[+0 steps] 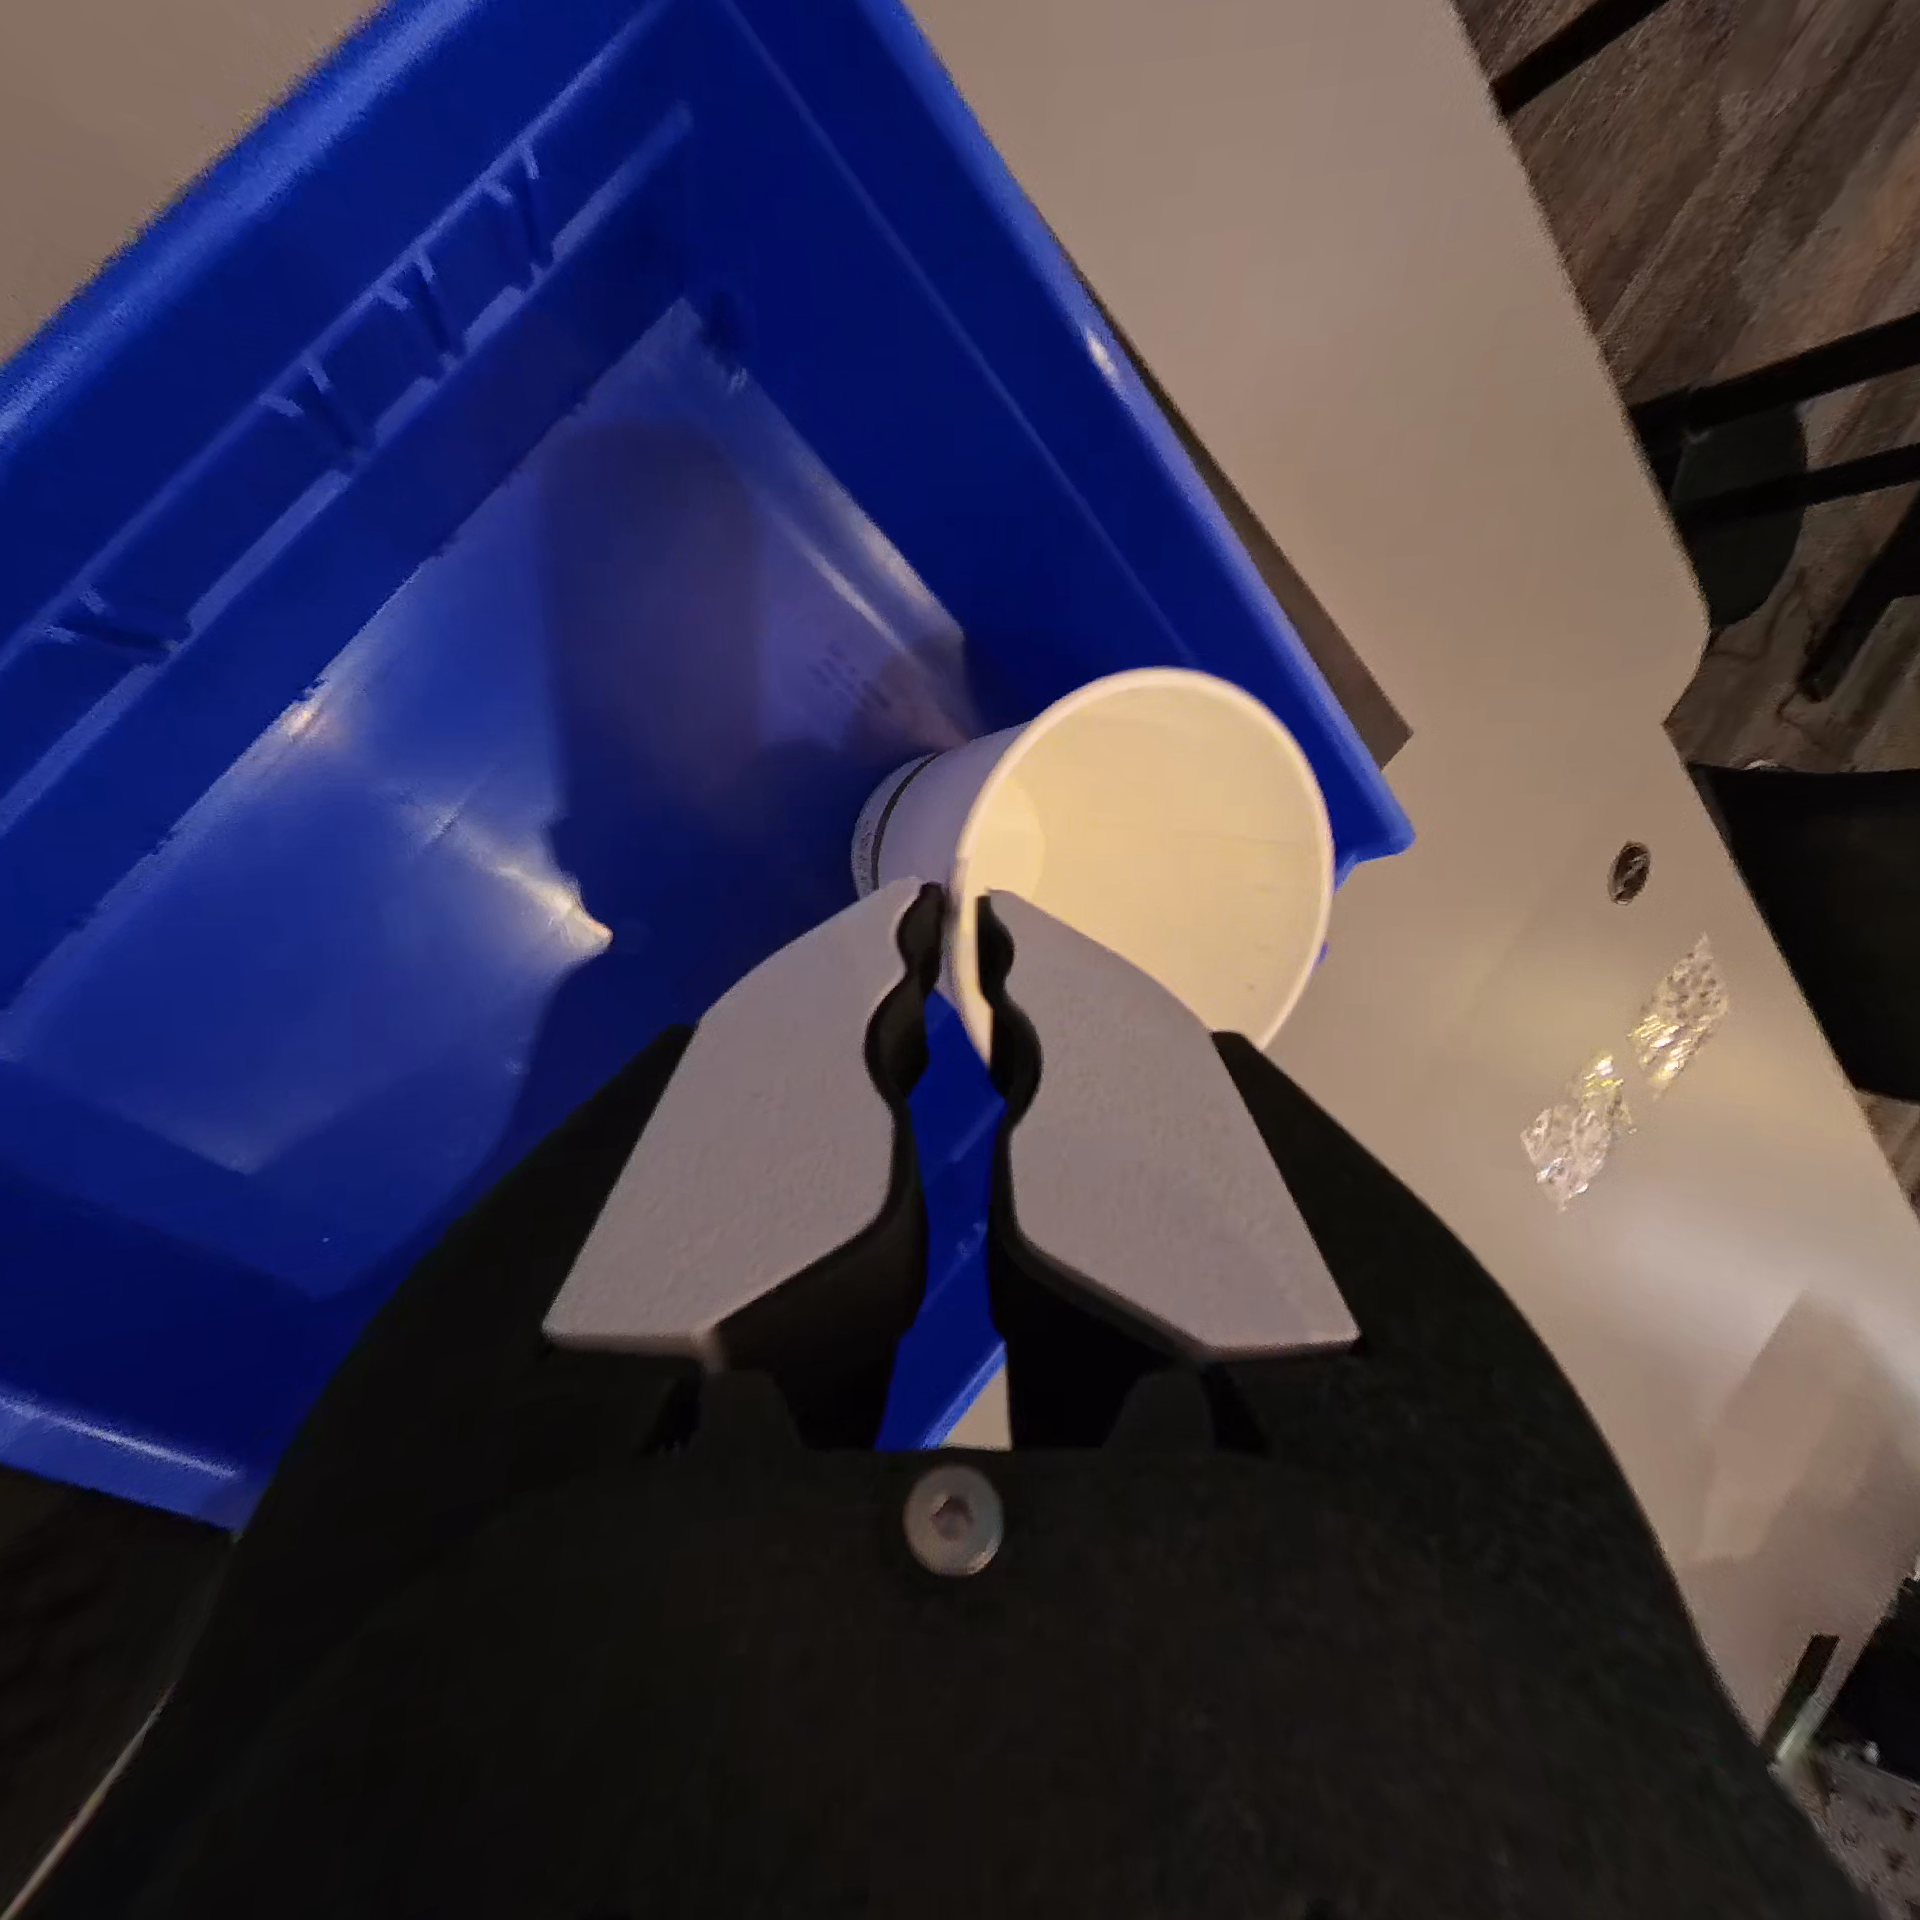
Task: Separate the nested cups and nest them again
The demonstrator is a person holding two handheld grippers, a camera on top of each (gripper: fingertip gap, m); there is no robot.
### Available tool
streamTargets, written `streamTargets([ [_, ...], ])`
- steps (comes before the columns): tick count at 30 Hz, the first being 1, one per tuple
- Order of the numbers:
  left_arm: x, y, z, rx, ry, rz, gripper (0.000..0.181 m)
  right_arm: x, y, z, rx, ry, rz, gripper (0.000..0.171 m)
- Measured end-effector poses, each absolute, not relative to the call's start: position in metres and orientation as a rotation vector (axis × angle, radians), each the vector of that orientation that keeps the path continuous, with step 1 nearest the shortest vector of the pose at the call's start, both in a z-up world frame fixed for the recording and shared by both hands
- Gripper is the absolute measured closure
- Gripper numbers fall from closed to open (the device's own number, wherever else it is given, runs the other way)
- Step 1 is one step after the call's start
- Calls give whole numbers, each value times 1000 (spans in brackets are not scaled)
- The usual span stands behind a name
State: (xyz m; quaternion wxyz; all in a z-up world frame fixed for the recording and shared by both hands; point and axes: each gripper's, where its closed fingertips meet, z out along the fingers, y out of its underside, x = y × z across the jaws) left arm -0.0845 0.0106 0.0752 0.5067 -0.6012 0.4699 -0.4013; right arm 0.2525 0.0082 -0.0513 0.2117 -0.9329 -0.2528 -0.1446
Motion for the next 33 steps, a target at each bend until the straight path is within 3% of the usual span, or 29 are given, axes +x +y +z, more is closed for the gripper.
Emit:
streamTargets([
  [4, -82, 12, 70, -1461, 1147, -953, 87, 207, 16, 1, -2388, -780, -304, 146],
  [8, -76, 11, 62, -1480, 1170, -959, 87, 62, -11, 103, -2001, -1093, 110, 150],
  [11, -71, 7, 57, -1487, 1187, -976, 87, -27, -53, 144, -1781, -1386, 296, 157],
  [17, -67, -1, 57, -1479, 1212, -991, 87, -83, -55, 128, -1753, -1608, 207, 154],
  [22, -67, -4, 58, -1472, 1227, -982, 87, -88, -49, 113, -1819, -1632, 245, 166],
  [33, -67, -6, 58, -1466, 1241, -972, 87, -87, -52, 114, -1882, -1623, 307, 168],
])
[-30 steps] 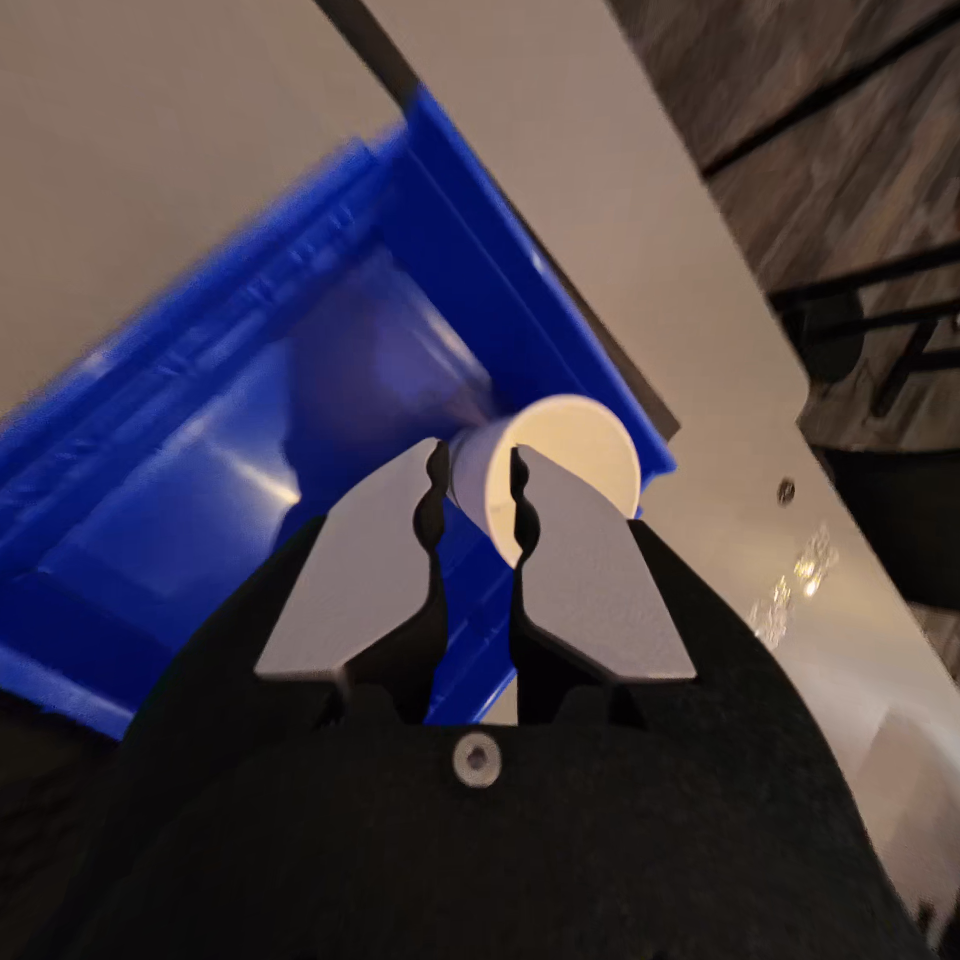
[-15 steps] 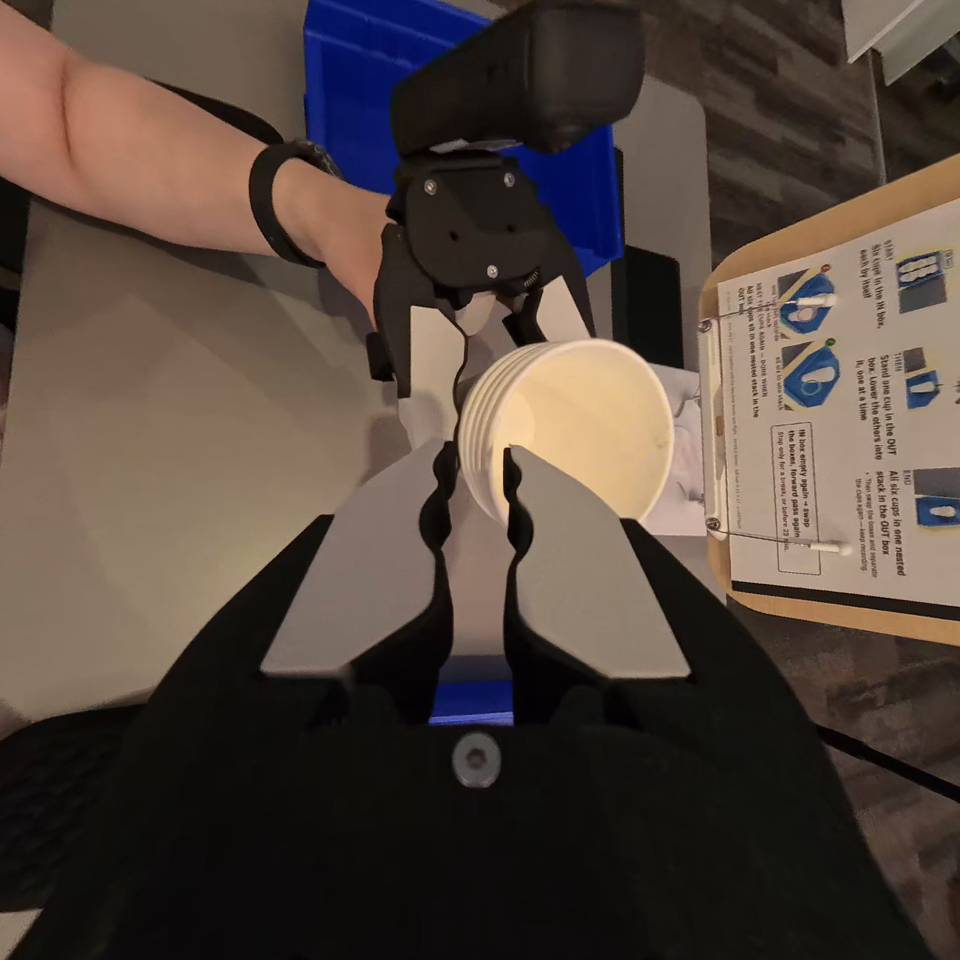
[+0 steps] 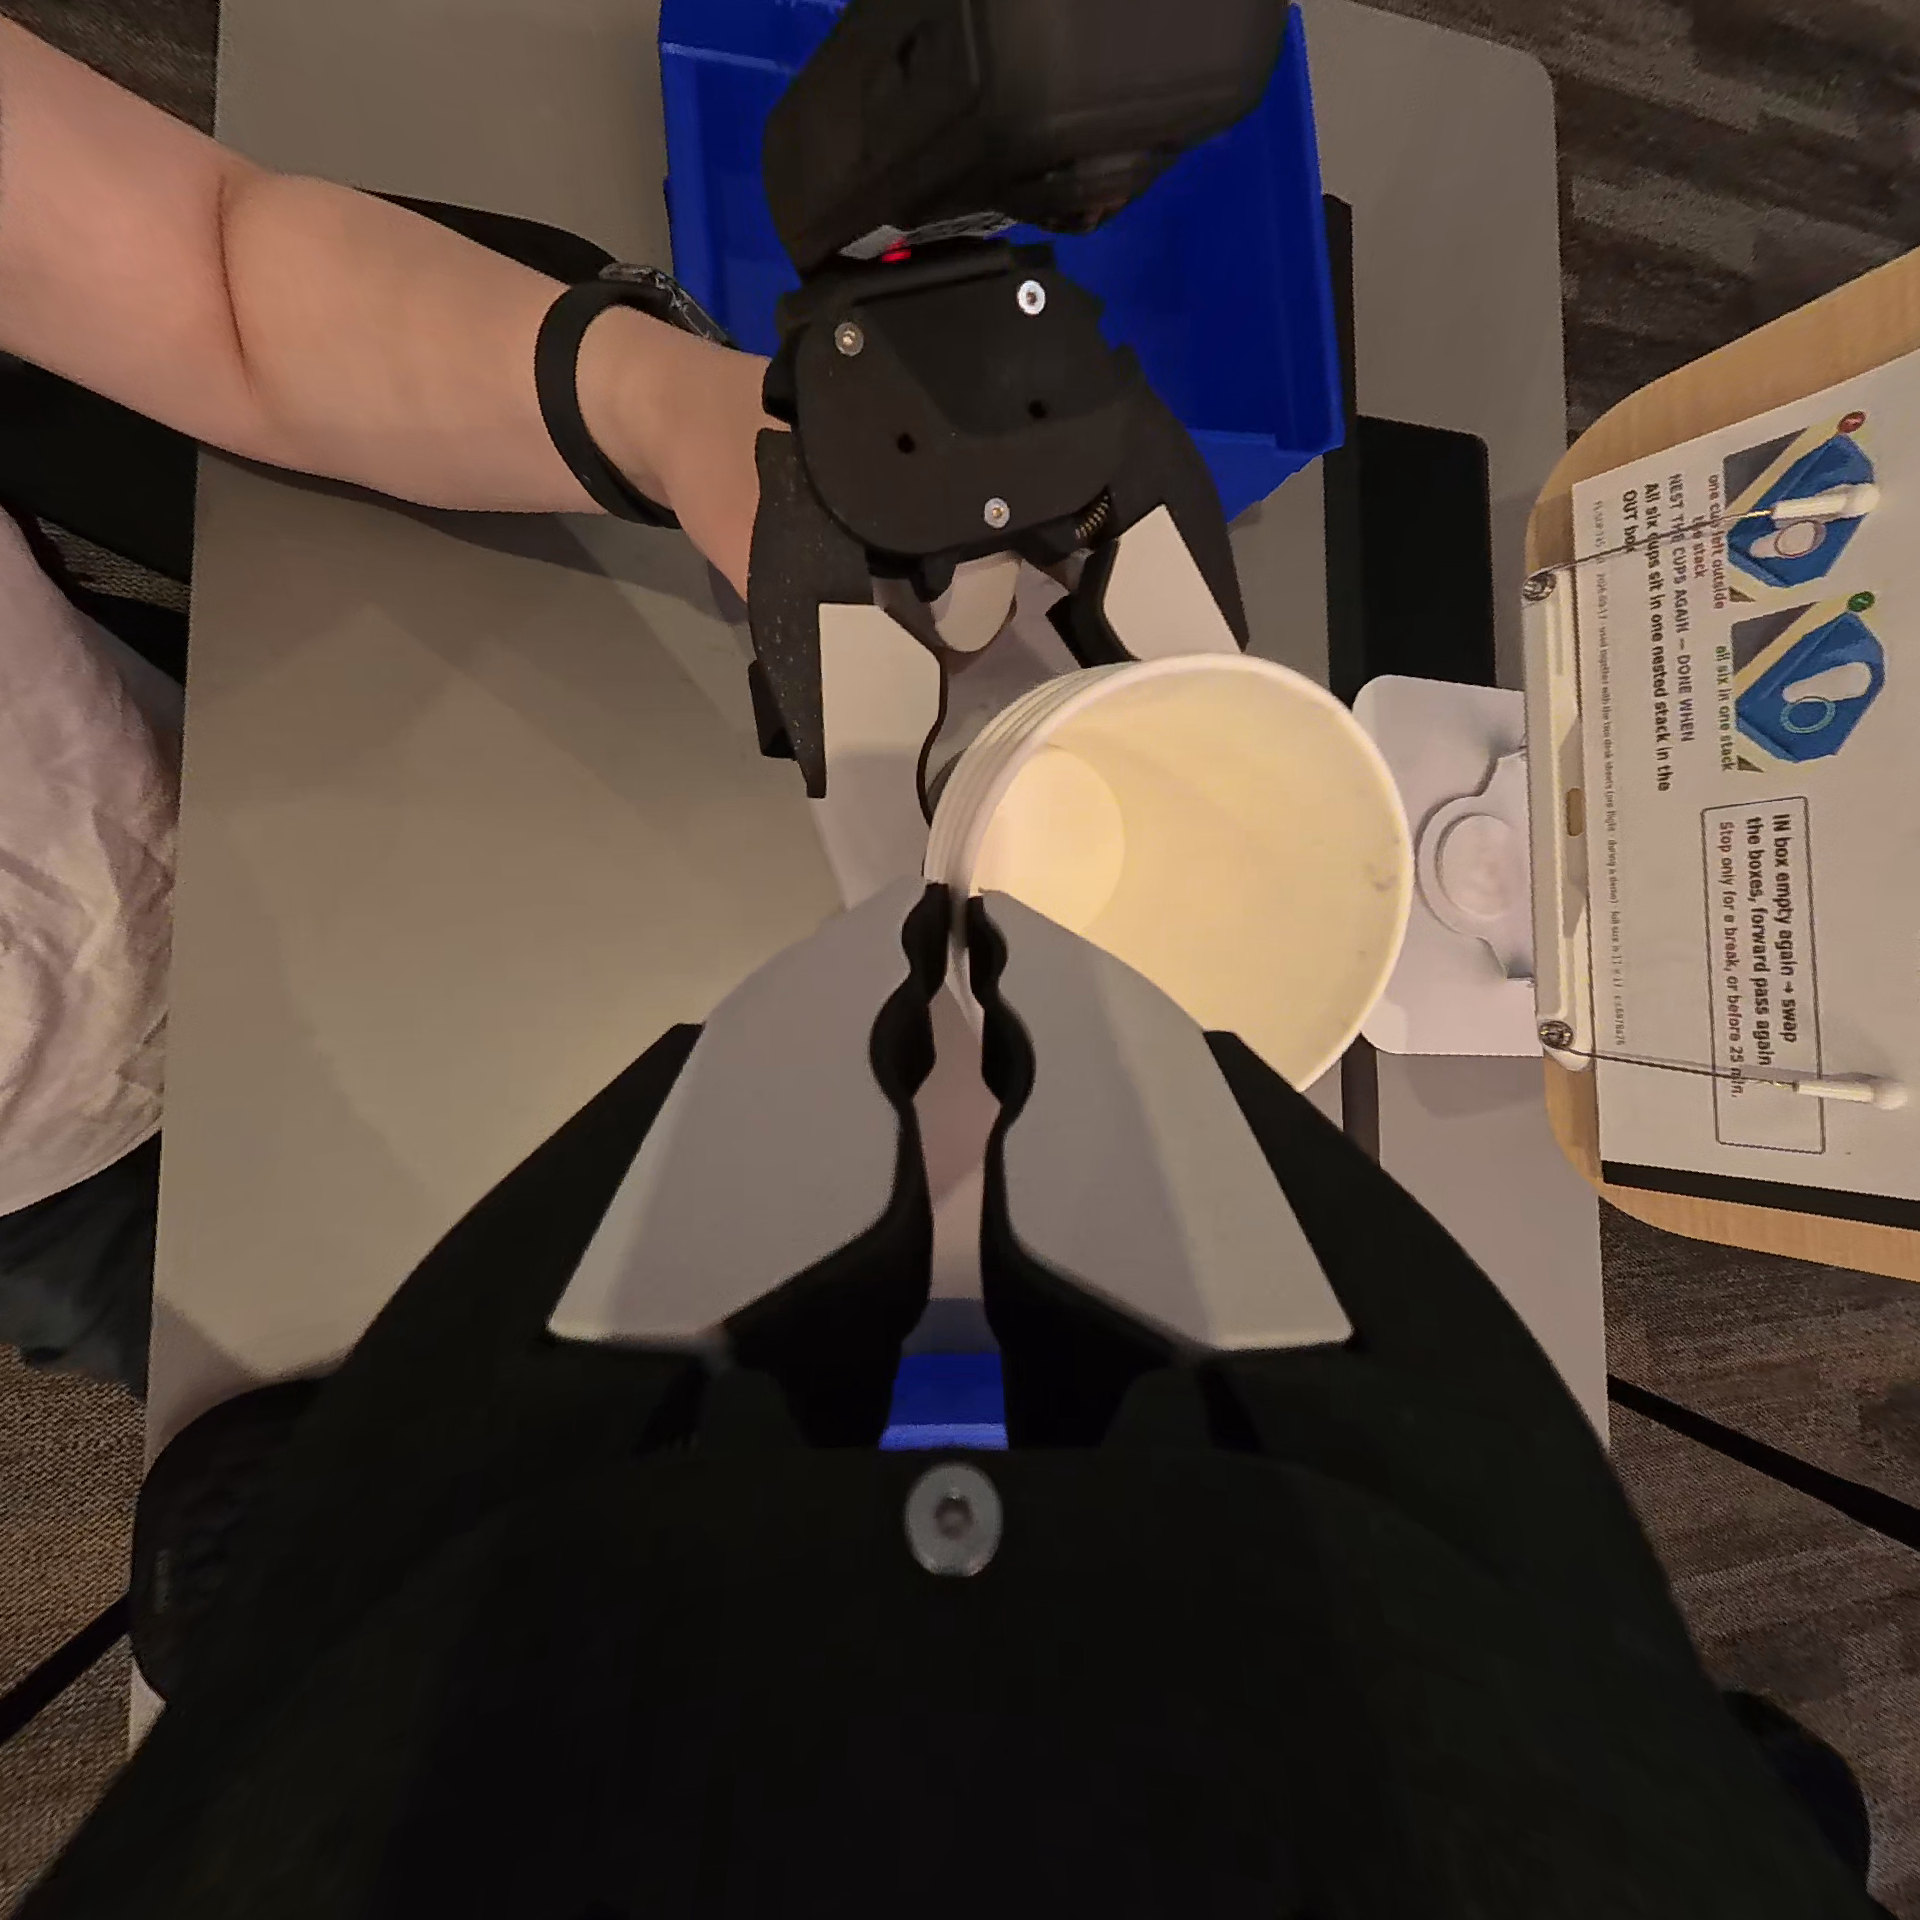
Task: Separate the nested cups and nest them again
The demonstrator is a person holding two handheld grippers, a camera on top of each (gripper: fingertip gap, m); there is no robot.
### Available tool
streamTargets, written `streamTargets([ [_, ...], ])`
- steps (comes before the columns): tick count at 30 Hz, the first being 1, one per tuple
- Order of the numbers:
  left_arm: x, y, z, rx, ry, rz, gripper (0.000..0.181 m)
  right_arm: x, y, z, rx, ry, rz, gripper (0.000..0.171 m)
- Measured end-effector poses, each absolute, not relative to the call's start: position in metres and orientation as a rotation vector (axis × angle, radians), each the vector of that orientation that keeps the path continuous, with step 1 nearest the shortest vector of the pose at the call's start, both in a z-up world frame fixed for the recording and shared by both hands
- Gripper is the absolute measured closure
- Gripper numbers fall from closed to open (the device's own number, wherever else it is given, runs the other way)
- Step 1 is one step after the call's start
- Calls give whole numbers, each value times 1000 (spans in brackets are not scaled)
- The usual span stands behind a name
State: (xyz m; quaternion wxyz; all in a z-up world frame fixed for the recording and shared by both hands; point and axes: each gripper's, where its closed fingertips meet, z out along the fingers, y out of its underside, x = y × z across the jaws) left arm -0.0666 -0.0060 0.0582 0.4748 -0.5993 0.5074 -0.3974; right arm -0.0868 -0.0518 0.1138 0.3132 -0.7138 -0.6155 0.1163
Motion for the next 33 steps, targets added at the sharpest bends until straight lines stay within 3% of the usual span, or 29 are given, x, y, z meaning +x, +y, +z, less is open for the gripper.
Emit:
streamTargets([
  [7, -68, -3, 58, -1472, 1235, -960, 87, -88, -51, 127, -1883, -1591, 278, 168],
  [18, -90, 23, 63, -1517, 1142, -933, 87, 0, -46, 235, -1793, -1153, 107, 168],
  [24, -102, 25, 78, -1498, 1092, -1000, 87, 113, -16, 153, -2129, -929, -143, 168],
  [33, -106, 20, 86, -1469, 1103, -981, 87, 162, 11, 12, -2414, -883, -259, 168],
])
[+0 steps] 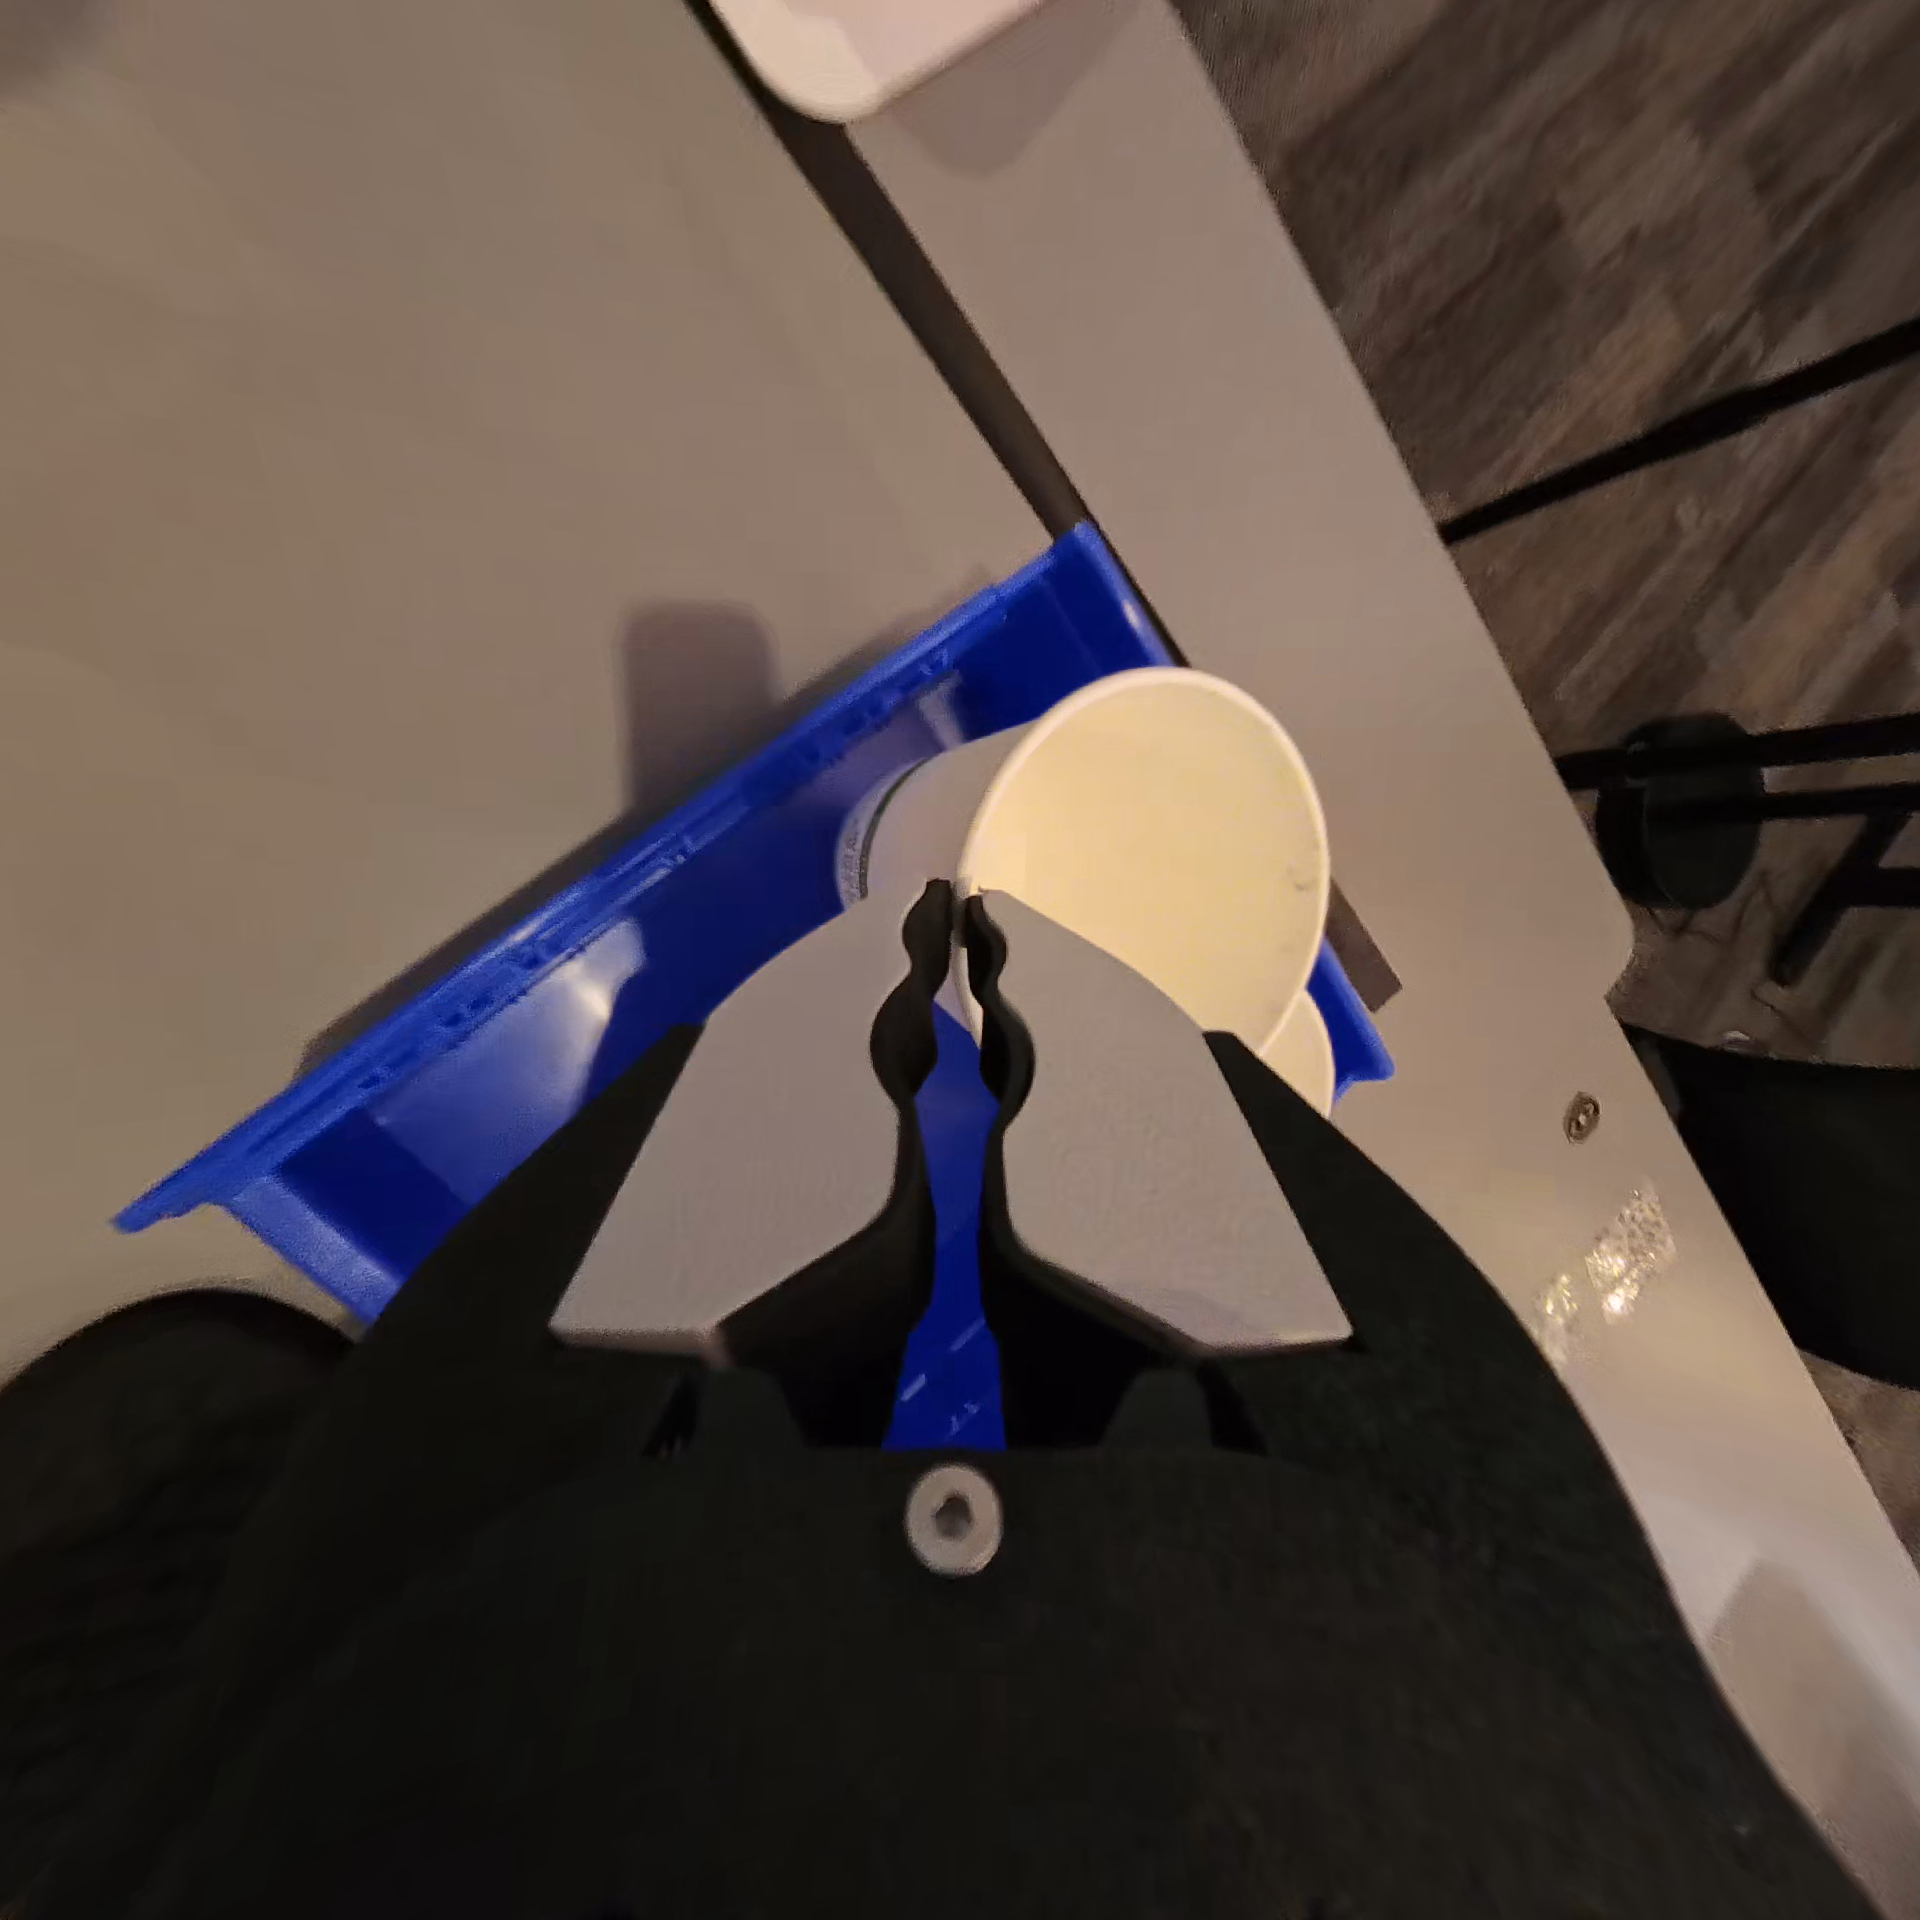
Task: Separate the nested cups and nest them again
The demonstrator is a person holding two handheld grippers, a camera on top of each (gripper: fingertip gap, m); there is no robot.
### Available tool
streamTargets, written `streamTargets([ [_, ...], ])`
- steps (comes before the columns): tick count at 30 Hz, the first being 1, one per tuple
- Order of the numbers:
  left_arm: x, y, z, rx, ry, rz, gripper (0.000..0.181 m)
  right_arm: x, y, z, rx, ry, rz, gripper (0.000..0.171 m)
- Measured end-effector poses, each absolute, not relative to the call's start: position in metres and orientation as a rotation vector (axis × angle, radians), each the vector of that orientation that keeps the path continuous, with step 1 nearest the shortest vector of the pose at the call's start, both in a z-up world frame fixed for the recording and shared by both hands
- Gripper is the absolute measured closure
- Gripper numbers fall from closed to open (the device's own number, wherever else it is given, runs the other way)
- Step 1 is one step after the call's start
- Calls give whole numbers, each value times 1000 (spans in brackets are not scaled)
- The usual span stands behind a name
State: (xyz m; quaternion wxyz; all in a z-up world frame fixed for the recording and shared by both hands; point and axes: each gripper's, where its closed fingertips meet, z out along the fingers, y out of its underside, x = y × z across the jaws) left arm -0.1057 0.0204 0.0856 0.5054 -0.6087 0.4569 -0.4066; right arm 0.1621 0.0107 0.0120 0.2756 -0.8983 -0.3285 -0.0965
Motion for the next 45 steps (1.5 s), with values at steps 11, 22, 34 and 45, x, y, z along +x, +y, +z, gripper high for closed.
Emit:
streamTargets([
  [11, -101, 17, 82, -1471, 1123, -987, 87, 159, 32, -57, -2511, -911, -243, 168],
  [22, -90, 15, 70, -1494, 1152, -990, 87, 156, 40, -52, -2461, -932, -298, 147],
  [34, -83, 12, 65, -1507, 1156, -1042, 87, -6, -21, 137, -1883, -1208, 35, 155],
  [45, -72, -5, 58, -1494, 1242, -1019, 87, -92, -41, 112, -1832, -1545, 105, 156],
])
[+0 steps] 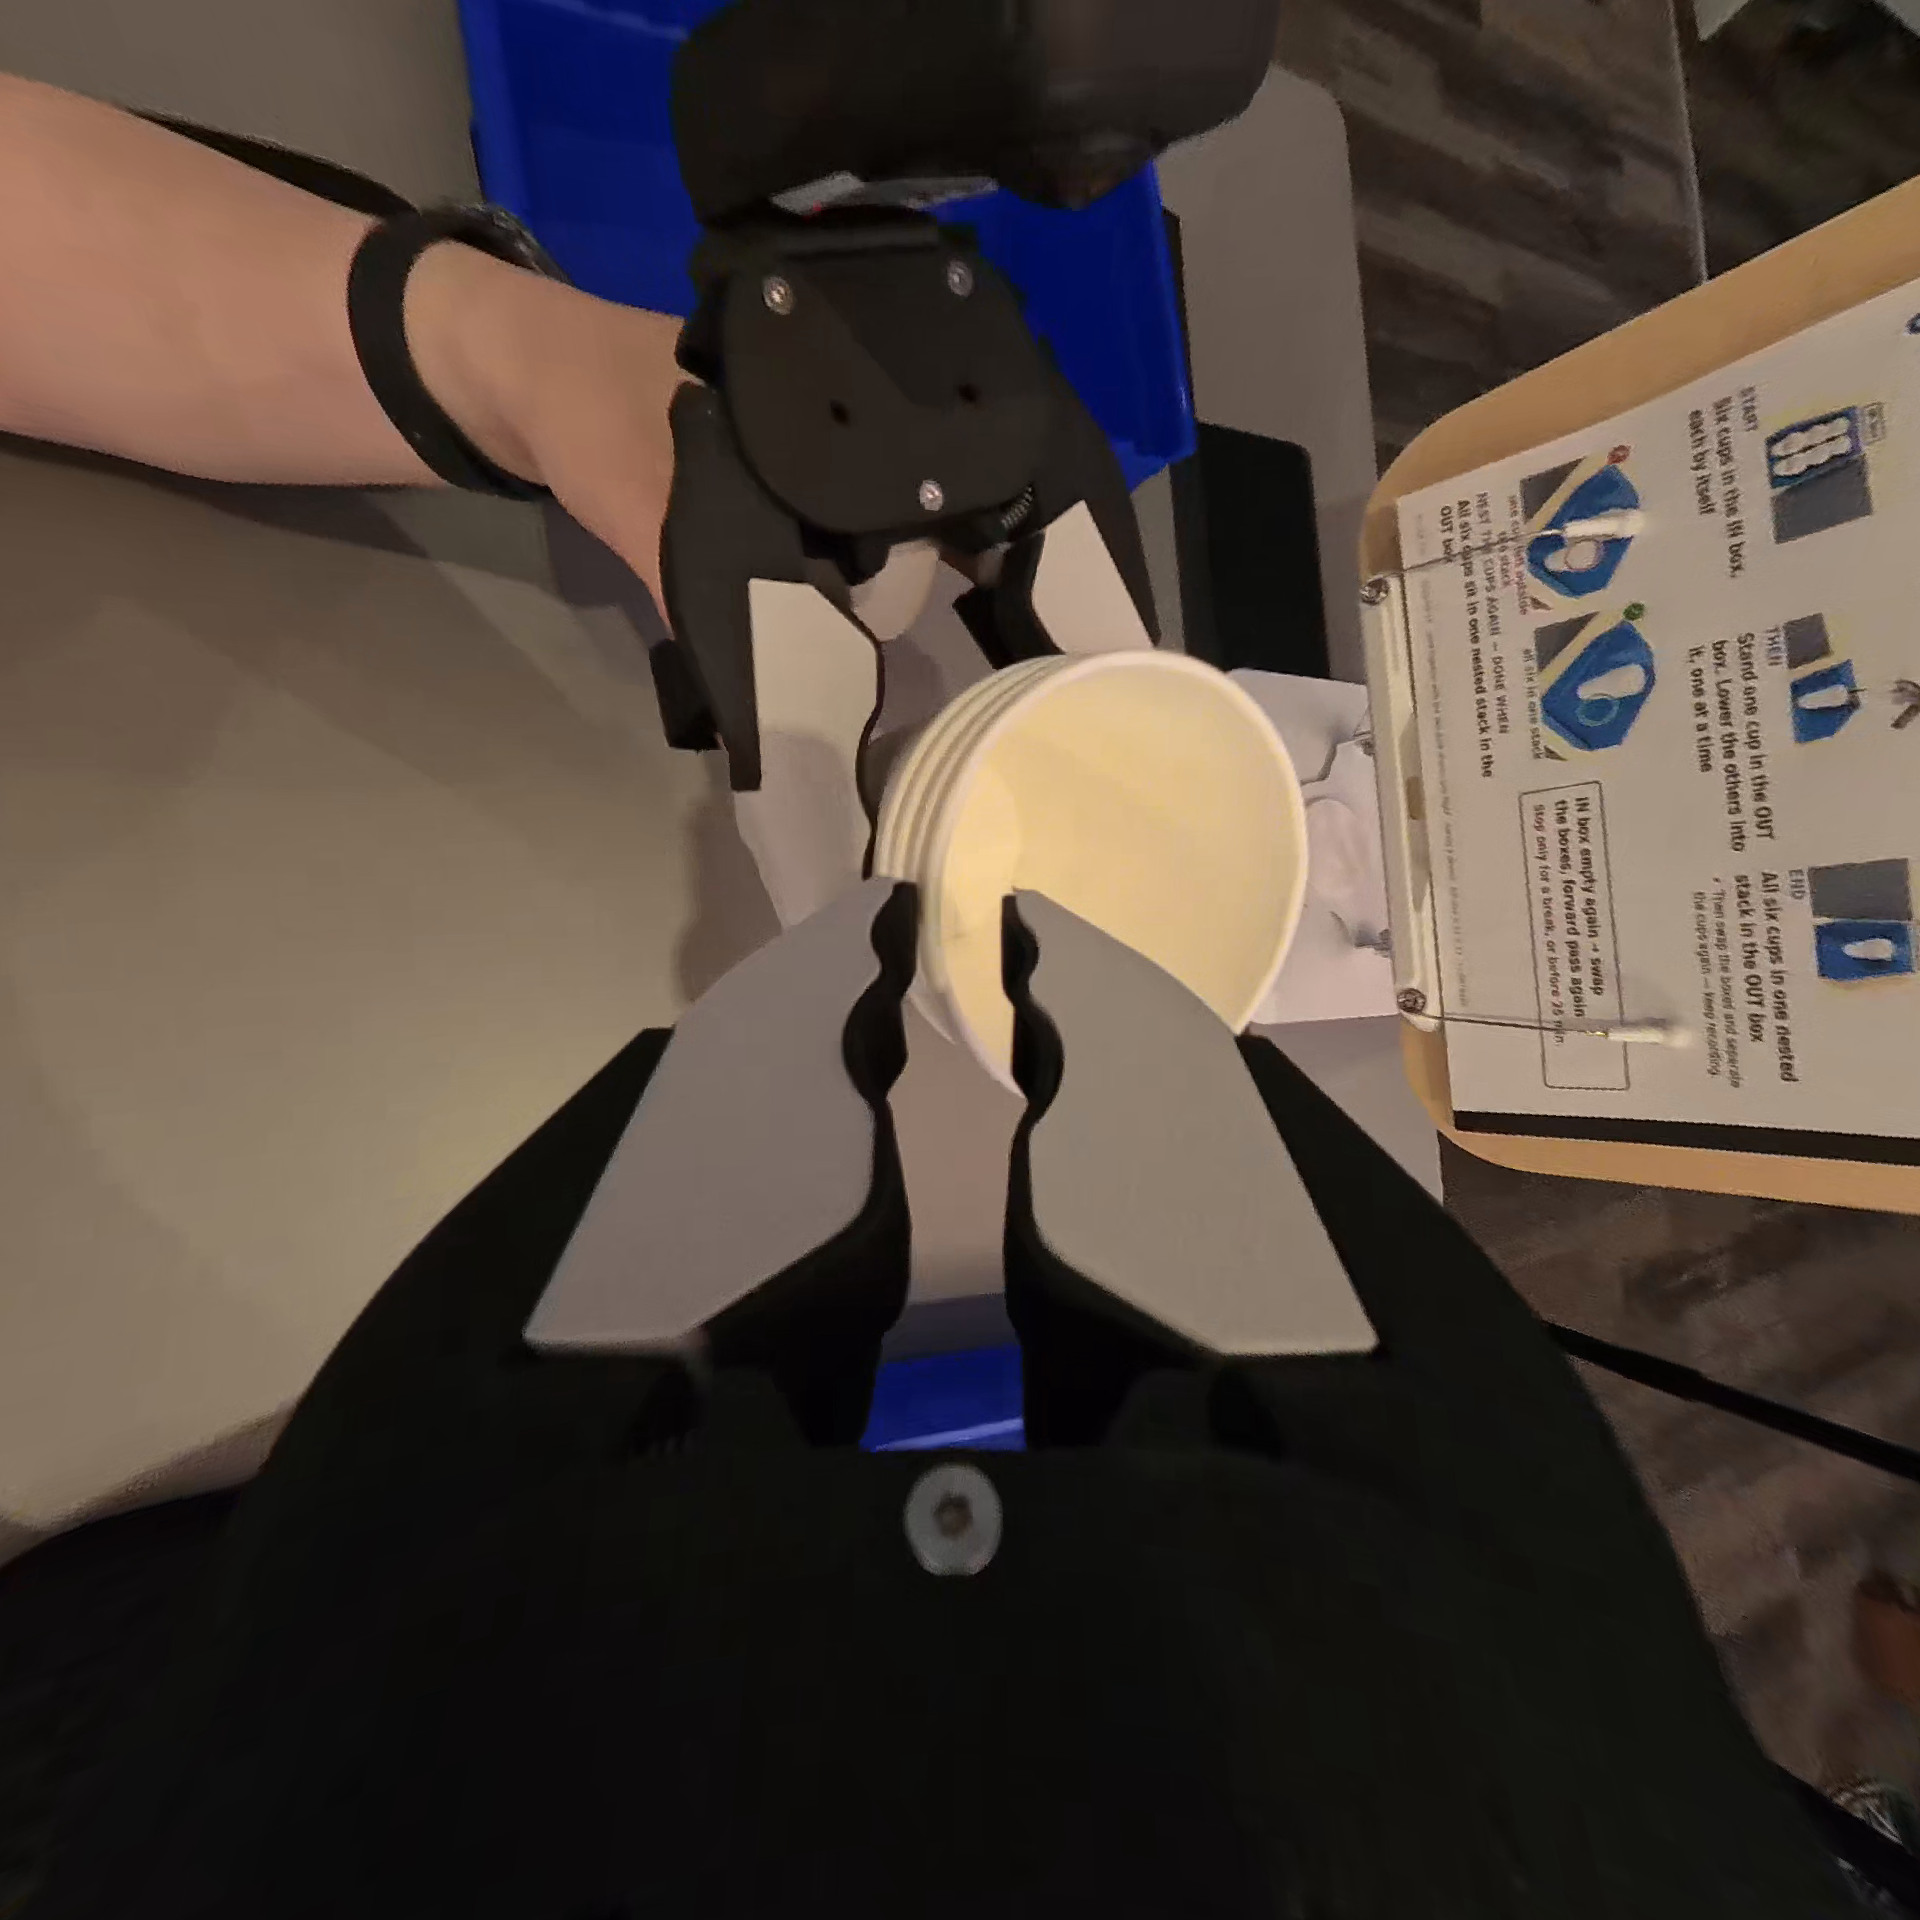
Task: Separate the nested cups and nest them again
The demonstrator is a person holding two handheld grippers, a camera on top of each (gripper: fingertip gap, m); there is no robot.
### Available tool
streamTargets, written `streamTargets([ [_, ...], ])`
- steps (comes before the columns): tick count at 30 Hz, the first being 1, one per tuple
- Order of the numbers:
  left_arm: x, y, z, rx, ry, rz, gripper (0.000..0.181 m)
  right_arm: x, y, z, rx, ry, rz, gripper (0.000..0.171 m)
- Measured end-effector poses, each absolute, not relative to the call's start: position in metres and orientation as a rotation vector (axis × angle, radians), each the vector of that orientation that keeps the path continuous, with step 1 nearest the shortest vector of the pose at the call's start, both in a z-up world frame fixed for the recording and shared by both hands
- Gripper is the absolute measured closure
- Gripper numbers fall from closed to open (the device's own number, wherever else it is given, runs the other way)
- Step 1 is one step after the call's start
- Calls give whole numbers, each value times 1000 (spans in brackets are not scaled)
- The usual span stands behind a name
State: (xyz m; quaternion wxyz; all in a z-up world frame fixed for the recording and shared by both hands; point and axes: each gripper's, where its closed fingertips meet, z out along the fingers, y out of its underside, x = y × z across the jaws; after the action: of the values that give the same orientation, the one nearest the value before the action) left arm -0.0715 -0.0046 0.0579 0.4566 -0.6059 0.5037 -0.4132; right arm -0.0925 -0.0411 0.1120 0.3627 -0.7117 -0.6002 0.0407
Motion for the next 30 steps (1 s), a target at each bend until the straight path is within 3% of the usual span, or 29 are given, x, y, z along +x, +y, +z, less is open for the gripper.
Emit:
streamTargets([
  [5, -72, -4, 57, -1493, 1250, -1005, 87, -95, -46, 110, -1858, -1547, 200, 167],
  [13, -72, -6, 58, -1488, 1262, -1010, 87, -93, -48, 118, -1869, -1506, 272, 168],
  [20, -71, -1, 47, -1522, 1280, -978, 86, -73, -48, 156, -1828, -1397, 259, 168],
  [26, -74, 8, 40, -1556, 1266, -986, 87, -17, -60, 202, -1820, -1210, 171, 168],
  [30, -79, 12, 46, -1555, 1232, -1030, 87, 61, -66, 175, -1996, -1052, 41, 168],
])
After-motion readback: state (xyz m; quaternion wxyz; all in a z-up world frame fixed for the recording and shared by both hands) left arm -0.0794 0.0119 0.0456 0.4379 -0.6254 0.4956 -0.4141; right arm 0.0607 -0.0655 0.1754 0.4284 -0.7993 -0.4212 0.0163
